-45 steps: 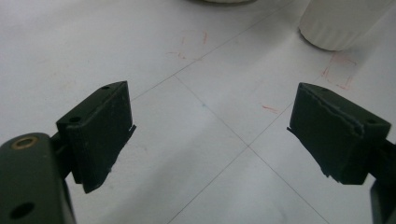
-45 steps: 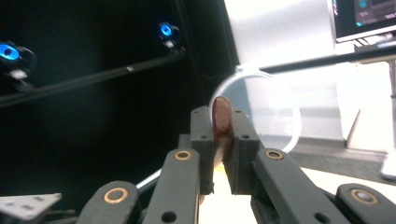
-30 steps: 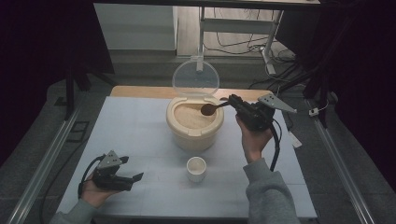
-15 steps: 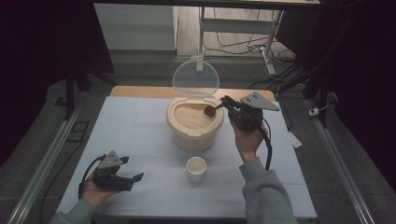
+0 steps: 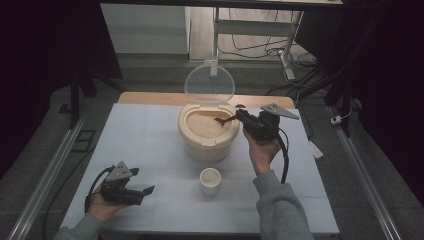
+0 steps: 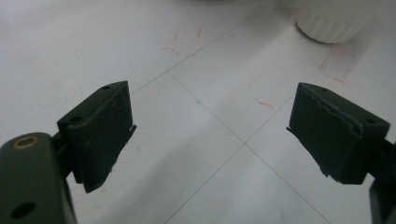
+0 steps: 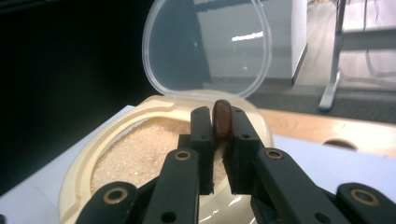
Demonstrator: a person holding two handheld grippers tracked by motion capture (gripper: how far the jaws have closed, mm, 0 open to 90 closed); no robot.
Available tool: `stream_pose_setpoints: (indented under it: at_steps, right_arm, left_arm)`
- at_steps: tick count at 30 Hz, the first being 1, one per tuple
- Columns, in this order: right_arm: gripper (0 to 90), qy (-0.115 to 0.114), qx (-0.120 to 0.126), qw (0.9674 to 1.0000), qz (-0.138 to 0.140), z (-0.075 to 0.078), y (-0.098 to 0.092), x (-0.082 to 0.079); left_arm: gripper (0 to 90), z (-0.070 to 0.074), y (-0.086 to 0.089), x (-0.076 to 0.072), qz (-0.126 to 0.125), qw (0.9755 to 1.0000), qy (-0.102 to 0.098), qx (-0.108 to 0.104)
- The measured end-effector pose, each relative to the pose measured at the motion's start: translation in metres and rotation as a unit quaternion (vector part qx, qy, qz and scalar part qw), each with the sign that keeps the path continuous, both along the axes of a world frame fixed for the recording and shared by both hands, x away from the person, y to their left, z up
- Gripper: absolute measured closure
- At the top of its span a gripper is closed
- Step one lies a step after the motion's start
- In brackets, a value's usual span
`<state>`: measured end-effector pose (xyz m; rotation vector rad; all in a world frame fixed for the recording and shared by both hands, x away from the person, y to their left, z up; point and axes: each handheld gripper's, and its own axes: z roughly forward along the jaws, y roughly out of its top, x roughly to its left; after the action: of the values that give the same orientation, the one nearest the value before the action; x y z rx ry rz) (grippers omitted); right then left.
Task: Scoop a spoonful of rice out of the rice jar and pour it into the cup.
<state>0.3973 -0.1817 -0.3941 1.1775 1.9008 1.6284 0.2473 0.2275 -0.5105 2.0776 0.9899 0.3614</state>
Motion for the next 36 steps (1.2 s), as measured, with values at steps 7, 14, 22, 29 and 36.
stream_pose_setpoints:
  at_steps: [7,14,22,29,36]
  right_arm:
    - [83.0,0.05,0.069,0.9963,-0.012,-0.01,-0.01,0.007]
    - [82.4,0.081,0.112,0.9903,-0.017,-0.015,-0.013,0.01]
    - [82.9,0.103,0.146,0.9838,-0.015,-0.015,-0.017,0.01]
    - [83.0,0.117,0.177,0.977,-0.016,-0.017,-0.023,0.01]
    - [83.0,0.133,0.202,0.9702,-0.018,-0.019,-0.029,0.01]
  left_arm:
    - [13.7,0.0,-0.001,0.0,-0.001,1.0,0.0,0.001]
    - [13.7,0.0,-0.001,0.0,-0.001,1.0,0.0,0.002]
    - [13.8,0.0,-0.002,0.0,-0.001,1.0,-0.001,0.003]
    - [13.8,0.0,-0.002,0.0,-0.001,1.0,-0.002,0.003]
    - [14.1,0.0,-0.002,0.0,-0.002,1.0,-0.002,0.004]
